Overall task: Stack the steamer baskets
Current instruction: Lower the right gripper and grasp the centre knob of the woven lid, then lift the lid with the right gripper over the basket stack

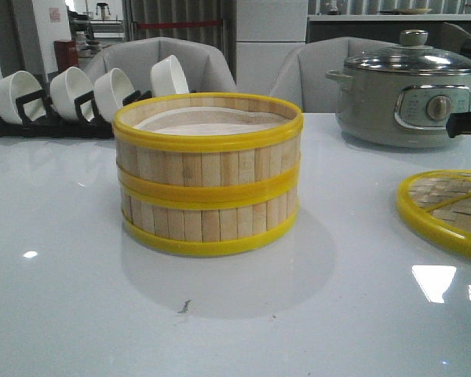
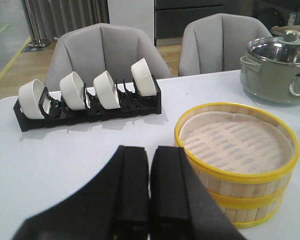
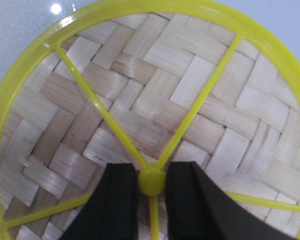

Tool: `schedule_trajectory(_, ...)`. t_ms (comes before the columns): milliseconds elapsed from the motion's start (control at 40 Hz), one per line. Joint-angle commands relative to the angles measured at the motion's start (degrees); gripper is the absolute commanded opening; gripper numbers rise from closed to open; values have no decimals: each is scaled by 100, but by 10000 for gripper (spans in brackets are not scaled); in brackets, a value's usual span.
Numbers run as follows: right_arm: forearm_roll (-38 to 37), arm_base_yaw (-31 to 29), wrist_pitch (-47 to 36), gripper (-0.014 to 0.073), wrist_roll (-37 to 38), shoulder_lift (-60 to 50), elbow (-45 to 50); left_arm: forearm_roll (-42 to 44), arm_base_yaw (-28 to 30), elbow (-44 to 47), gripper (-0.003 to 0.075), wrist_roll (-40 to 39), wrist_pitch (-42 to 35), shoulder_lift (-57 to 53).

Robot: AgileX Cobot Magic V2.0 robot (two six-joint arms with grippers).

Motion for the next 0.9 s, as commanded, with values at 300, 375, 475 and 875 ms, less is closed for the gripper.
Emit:
schedule_trajectory(300,-21,37,-409,57,-20,-338,-199,35,-3,-153,87,-63,-438,62)
schedule_trajectory(375,-21,115,-409,57,-20,-479,-199,35,-3,-153,87,-63,-438,62)
schedule_trajectory(475,-21,239,-267,57,-20,-762,-345,35,-3,-153,87,-63,-438,62)
schedule_trajectory(875,-9,1378,1650,57,-25,-1032,-2783,35,-50,-153,87,-63,-438,62)
